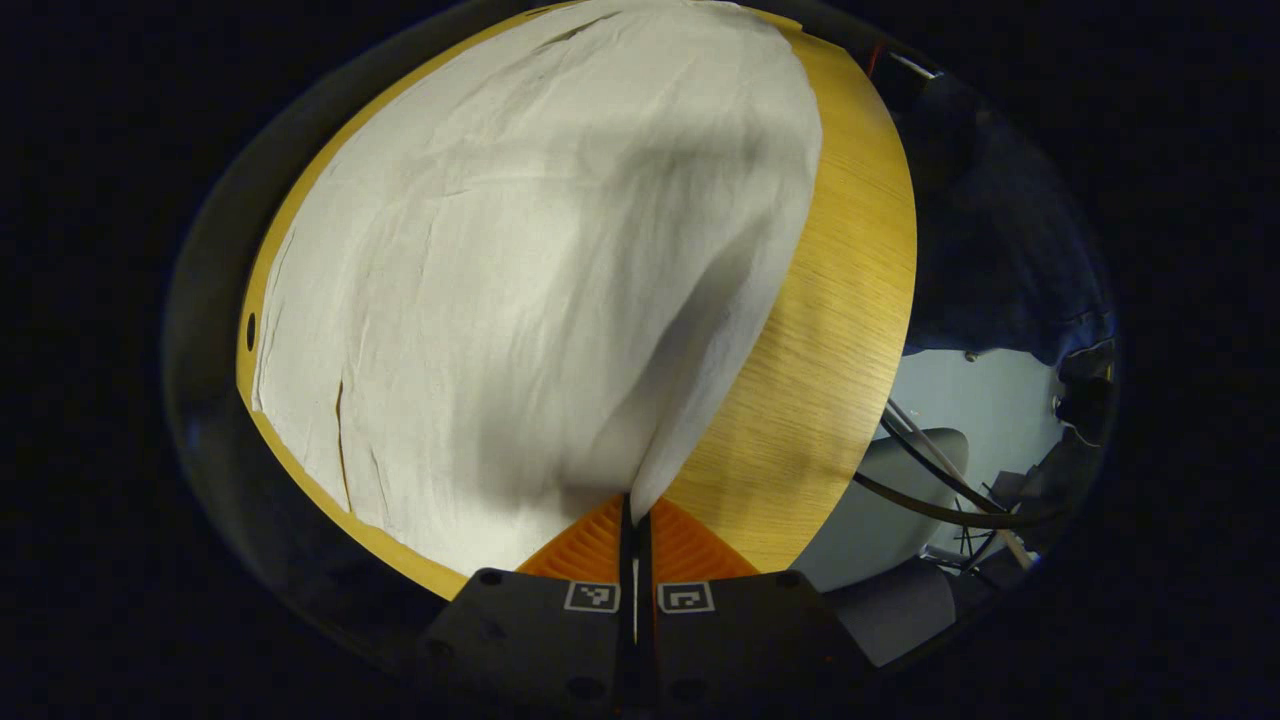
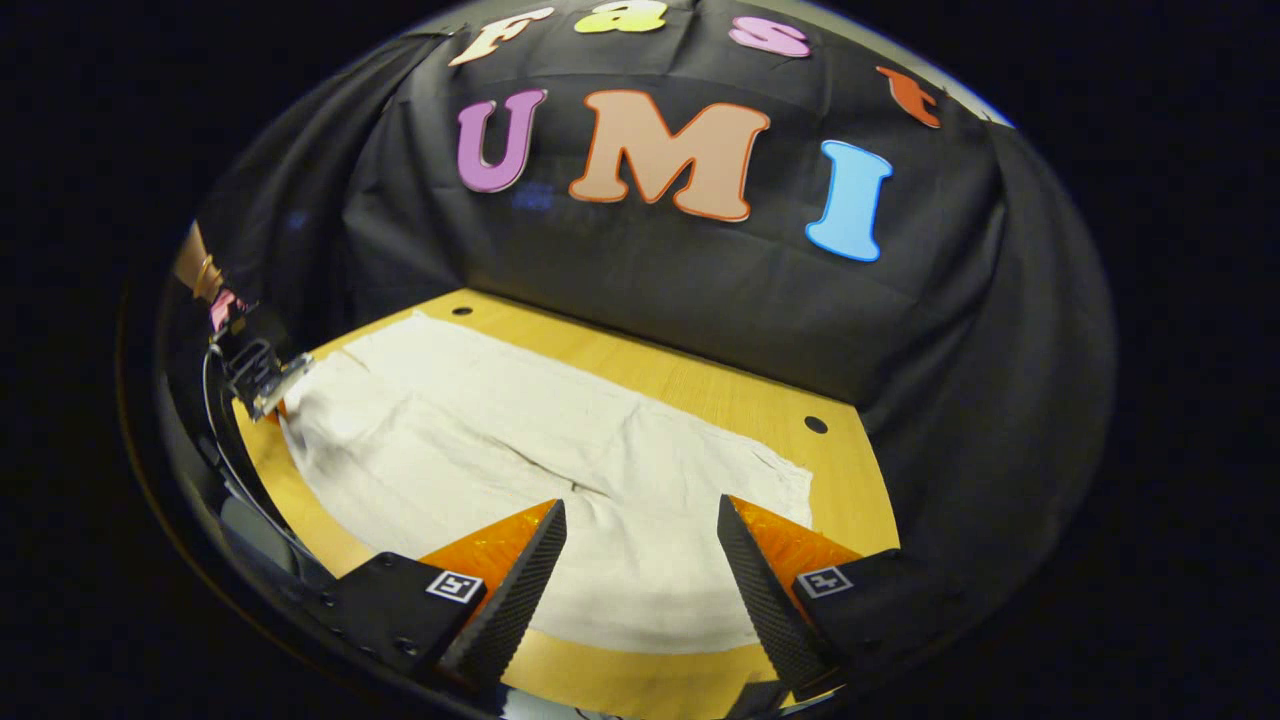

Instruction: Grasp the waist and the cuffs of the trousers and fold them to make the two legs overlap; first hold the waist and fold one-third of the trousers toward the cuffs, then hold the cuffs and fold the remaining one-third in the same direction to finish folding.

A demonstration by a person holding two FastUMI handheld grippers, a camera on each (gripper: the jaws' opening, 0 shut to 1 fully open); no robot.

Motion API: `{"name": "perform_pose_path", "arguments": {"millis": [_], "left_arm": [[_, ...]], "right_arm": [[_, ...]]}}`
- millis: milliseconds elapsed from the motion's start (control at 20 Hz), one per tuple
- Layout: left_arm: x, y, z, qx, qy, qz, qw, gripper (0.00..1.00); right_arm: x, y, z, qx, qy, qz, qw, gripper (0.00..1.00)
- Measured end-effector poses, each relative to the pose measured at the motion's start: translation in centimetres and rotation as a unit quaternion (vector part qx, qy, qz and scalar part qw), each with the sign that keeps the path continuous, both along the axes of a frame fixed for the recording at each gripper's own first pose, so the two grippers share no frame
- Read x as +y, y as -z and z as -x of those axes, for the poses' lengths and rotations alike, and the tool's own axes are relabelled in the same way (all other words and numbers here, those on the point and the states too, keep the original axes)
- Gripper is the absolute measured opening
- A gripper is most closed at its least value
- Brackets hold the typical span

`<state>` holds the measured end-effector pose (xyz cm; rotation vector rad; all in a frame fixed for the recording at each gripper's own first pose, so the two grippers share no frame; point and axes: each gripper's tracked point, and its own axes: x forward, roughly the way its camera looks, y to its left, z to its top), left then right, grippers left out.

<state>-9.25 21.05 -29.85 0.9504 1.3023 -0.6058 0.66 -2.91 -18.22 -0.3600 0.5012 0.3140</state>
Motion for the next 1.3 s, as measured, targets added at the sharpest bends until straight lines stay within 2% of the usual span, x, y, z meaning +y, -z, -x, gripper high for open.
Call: {"name": "perform_pose_path", "arguments": {"millis": [150,300,500,700,850,1000,1150,1200,1250,1300], "left_arm": [[0.2,0.1,-0.1,-0.003,-0.010,-0.005,1.000,0.00],[0.1,0.1,-0.1,-0.010,-0.023,-0.011,1.000,0.00],[0.2,0.0,-0.1,-0.016,-0.025,-0.021,0.999,0.00],[0.1,0.2,-0.1,-0.012,-0.035,-0.025,0.999,0.00],[0.2,0.2,0.0,-0.007,-0.040,-0.030,0.999,0.00],[0.1,0.2,-0.1,-0.007,-0.044,-0.032,0.998,0.00],[0.2,0.2,0.0,-0.005,-0.049,-0.034,0.998,0.00],[0.0,0.2,0.0,-0.005,-0.051,-0.034,0.998,0.00],[0.0,0.2,-0.1,-0.004,-0.051,-0.034,0.998,0.00],[0.0,0.2,-0.1,-0.002,-0.050,-0.035,0.998,0.00]], "right_arm": [[-1.8,3.5,1.1,0.054,-0.058,0.065,0.995,0.98],[-2.7,6.1,1.6,0.099,-0.121,0.107,0.982,0.99],[-4.5,10.1,3.2,0.184,-0.197,0.160,0.950,0.97],[-6.2,13.7,4.4,0.253,-0.250,0.204,0.912,0.97],[-6.8,15.5,4.8,0.290,-0.274,0.229,0.888,0.97],[-7.2,16.7,5.0,0.312,-0.288,0.247,0.871,0.97],[-7.6,17.0,5.3,0.325,-0.297,0.258,0.860,0.96],[-7.4,16.9,5.3,0.328,-0.300,0.256,0.859,0.98],[-7.4,17.1,5.5,0.332,-0.301,0.254,0.857,0.93],[-7.3,17.1,5.6,0.337,-0.301,0.253,0.856,0.94]]}}
